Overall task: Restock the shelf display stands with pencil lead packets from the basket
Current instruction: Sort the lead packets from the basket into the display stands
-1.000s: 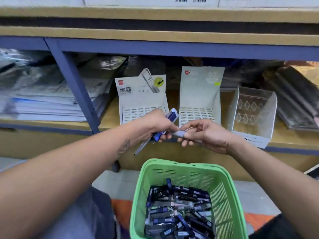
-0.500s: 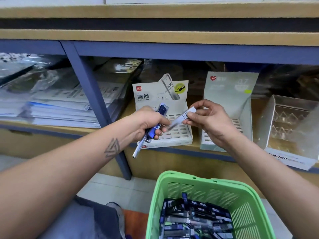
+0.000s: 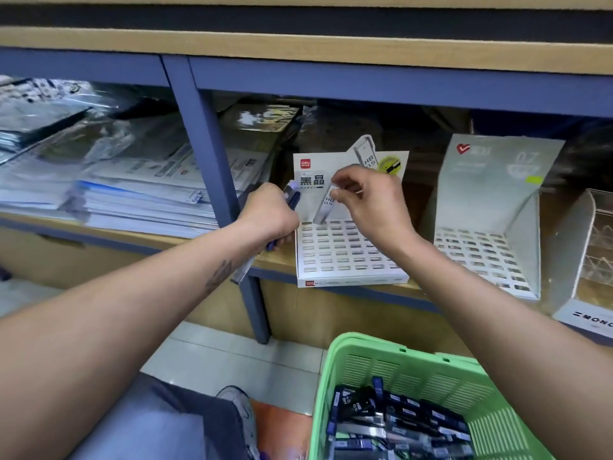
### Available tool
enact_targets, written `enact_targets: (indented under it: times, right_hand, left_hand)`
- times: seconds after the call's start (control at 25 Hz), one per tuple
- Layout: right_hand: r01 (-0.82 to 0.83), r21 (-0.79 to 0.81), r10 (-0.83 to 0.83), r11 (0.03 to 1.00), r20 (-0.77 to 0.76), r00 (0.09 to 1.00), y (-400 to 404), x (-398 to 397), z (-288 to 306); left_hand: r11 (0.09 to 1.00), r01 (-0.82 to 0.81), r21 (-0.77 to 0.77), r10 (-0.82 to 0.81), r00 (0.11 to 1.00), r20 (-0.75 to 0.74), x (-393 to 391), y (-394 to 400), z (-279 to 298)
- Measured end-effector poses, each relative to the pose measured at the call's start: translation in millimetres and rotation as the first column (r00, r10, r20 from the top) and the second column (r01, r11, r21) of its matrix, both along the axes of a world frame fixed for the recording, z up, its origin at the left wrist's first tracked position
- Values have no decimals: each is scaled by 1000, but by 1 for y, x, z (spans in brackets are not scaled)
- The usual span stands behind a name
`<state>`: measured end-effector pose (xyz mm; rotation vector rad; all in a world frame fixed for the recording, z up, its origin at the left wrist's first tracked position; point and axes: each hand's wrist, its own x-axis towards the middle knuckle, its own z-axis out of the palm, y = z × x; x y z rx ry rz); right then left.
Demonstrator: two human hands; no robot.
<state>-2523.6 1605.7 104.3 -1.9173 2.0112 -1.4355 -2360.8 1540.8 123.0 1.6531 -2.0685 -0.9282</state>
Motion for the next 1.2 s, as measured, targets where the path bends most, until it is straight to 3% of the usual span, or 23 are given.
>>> enact_targets:
  times: [0.12,0.44,0.6,0.76,0.84,0.92,1.0,1.04,1.08,1.2]
  right_hand:
    - [5,-17,-6,1000,-107,994,-15,9,-5]
    - [-48,70,57,996,-133,989,-44,14,-16]
    - [5,96,35,995,-407,913,-56,19,-17]
    - [14,168,51,986,-379,924,-44,21,-19]
    - [-5,165,47,986,-250,967,-29,20,-17]
    - [-89,189,64,978,133,989,-12,18,-8]
    - [-269,203,113,942,563,819,7,18,4]
    - [-318,192,117,928,660,742,14,18,10]
    - [-319,199,100,926,688,719,19,16,13]
    - [-207,279,-22,938,644,765,20,18,17]
  left_hand:
    - [998,1,56,-1,1000,0,1,0,-5]
    - [995,18,94,-16,1000,-18,-2,-2,-15]
    - [996,25,84,-24,1000,-15,-4,-1,-13]
    - [995,39,94,-39,999,-7,0,-2,-9]
    - [994,44,99,-38,998,-56,3,-3,-1]
    - [983,102,151,-80,986,-144,5,1,7]
    - [955,193,227,-139,963,-232,6,8,11]
    - [941,227,252,-159,952,-261,3,12,10]
    - [934,247,258,-174,946,-275,0,15,8]
    - [933,278,229,-209,936,-284,-12,23,4]
